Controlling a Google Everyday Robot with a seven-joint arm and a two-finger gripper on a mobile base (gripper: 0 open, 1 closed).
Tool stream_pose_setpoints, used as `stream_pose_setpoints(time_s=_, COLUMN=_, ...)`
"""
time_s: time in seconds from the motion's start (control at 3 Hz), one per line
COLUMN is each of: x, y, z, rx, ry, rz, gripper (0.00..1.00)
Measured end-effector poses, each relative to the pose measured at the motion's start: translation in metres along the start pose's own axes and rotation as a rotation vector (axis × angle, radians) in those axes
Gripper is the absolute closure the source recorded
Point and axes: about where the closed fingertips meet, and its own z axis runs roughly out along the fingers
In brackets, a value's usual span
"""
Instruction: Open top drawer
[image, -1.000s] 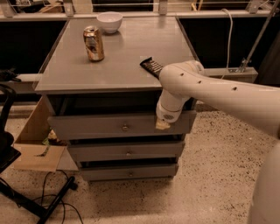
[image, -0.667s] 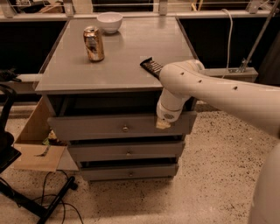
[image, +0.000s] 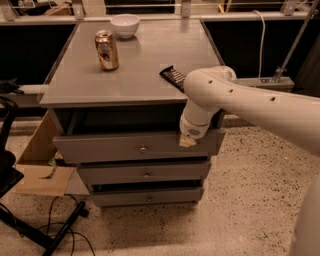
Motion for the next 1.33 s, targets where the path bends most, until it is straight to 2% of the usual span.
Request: stream_pose_setpoints(time_s=1.33, x=-0.0028, y=-0.0040, z=-0.0138, rx=0.000, ry=0.000, rz=0.000, gripper=1.00)
